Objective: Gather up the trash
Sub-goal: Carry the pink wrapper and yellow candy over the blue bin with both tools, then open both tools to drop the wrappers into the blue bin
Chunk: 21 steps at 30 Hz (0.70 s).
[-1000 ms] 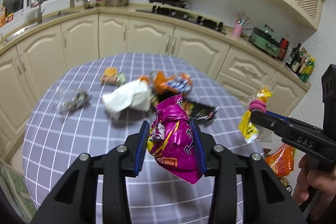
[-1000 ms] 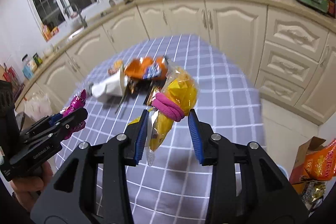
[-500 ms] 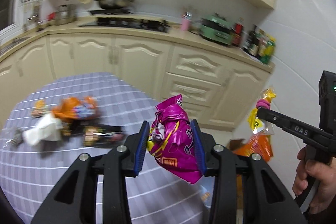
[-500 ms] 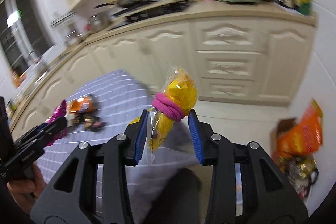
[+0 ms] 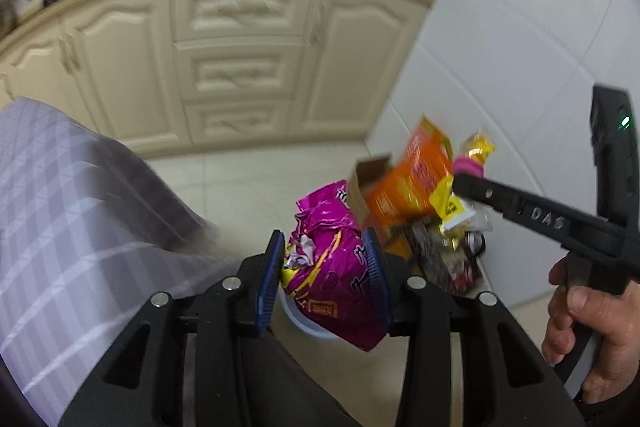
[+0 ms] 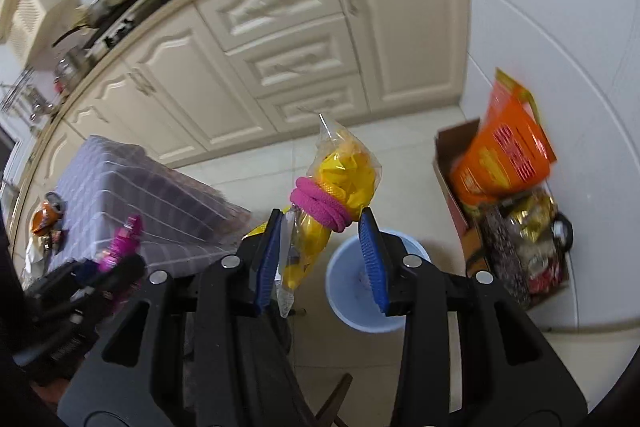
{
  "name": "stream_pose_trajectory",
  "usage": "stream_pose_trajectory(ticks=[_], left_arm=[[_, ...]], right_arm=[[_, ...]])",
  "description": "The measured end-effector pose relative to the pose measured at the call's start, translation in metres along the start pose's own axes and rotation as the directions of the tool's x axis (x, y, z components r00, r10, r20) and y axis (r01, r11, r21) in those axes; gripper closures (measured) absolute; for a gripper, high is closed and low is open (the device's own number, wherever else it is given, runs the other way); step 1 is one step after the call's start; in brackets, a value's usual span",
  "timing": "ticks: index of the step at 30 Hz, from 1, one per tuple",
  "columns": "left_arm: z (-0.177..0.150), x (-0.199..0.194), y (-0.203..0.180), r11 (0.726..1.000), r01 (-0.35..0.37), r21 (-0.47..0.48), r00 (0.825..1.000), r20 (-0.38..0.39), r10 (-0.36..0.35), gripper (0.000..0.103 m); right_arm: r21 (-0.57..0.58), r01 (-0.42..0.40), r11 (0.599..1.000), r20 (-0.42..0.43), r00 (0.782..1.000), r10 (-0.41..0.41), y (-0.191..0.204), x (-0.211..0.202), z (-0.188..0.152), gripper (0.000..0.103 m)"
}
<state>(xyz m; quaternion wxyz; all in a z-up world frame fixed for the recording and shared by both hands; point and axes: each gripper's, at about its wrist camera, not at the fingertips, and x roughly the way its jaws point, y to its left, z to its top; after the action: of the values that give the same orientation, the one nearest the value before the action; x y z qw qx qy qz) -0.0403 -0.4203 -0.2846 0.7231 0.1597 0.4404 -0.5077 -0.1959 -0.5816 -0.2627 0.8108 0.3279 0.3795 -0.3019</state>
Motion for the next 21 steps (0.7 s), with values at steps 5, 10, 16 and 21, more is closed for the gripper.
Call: stream_pose_trajectory(ticks=[5, 10, 16, 21], left_arm=[[-0.008, 0.06, -0.015, 1.0, 0.021, 0.023, 0.991, -0.132, -0.018, 0.064], [-0.006, 0.098, -0.022, 0.999, 0.043, 0.031, 0.977, -0.21, -0.036, 0.064], [-0.001, 0.123, -0.029, 0.994, 0.1, 0.041, 0.959, -0.271, -0.085, 0.034], [0.005, 0.114, -0.025, 0.997, 0.063, 0.045, 0.971, -0.231, -0.051, 0.017]], right_arm=[[0.051, 0.016, 0.999, -0.058, 0.998, -0.013, -0.024, 0.026, -0.007, 0.065], [0.082, 0.02, 0.996, -0.1, 0.995, -0.011, -0.037, 0.045, -0.012, 0.064], [0.128, 0.007, 0.992, -0.13, 0.991, 0.01, -0.05, 0.063, -0.016, 0.054], [0.159, 0.027, 0.987, -0.131, 0.991, -0.006, -0.056, 0.065, -0.016, 0.026]])
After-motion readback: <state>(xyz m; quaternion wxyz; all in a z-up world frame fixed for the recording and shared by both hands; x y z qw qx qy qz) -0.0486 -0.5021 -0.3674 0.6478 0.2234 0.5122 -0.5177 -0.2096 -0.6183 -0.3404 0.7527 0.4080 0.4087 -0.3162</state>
